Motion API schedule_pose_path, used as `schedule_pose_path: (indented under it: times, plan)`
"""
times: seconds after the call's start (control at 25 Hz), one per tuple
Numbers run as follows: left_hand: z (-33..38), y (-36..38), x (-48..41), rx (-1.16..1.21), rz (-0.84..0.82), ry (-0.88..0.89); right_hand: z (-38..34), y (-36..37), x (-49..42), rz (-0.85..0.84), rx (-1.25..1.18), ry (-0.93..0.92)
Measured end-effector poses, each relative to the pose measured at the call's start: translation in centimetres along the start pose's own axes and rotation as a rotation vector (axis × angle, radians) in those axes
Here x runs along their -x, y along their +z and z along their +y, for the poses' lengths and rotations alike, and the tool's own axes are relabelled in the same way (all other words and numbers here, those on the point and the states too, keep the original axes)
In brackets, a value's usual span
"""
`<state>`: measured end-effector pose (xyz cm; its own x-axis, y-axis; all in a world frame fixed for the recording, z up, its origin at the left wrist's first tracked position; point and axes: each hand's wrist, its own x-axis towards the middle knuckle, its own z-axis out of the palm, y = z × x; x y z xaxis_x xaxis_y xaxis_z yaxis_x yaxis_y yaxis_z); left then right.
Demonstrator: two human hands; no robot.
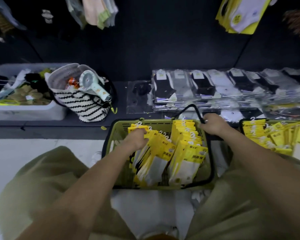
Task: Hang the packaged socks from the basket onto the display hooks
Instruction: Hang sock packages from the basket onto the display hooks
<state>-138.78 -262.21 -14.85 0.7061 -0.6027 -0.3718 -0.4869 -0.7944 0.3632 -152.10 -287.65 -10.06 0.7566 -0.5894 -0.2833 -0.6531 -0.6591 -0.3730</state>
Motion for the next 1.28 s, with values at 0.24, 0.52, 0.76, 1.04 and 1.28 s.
schedule_pose_path:
  times: [0.24, 0.52, 0.76, 1.04, 1.28]
  plan:
    - [10.3, 4.7, -5.7, 0.021, -0.091, 0.26, 0.7, -0.5, -1.3, -0.085, 0.216, -0.024]
    - [11.4, 6.6, -11.4, -0.131, -0.102, 0.221, 2.3, -0.4, -5.0, -0.142, 0.341, -0.016]
    - [11.2, 7.1, -12.6, -0.176, 0.023, 0.235, 3.1, -0.8, -7.0, -0.255, 0.335, -0.037]
    - [10.3, 7.8, -11.2, -0.135, 0.009, 0.263, 5.4, 0.6, -7.7, -0.28, 0.382, 0.024]
    - [8.7, 7.1, -9.2, 0.057, -0.119, 0.237, 4.5, 2.8, -6.7, -0.058, 0.367, -0.185]
